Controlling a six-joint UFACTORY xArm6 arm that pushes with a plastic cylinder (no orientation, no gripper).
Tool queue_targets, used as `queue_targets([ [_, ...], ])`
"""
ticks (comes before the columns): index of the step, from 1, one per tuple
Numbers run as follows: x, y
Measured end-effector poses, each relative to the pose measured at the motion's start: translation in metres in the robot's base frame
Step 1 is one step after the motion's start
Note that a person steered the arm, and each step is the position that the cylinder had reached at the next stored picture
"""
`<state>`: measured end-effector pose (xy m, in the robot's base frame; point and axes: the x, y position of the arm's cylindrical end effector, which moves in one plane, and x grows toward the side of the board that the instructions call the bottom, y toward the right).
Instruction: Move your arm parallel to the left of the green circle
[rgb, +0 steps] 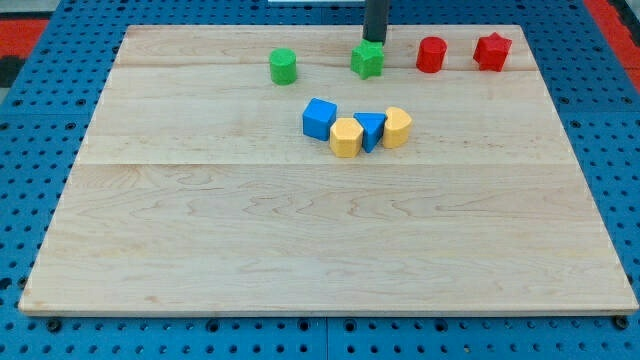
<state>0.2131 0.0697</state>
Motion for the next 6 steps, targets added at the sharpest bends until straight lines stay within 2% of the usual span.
queue_targets([
  [2, -0.005, -0.108],
  [4, 0.059, -0.192],
  [5, 0.104, -0.157],
  [6, 0.118, -0.127],
])
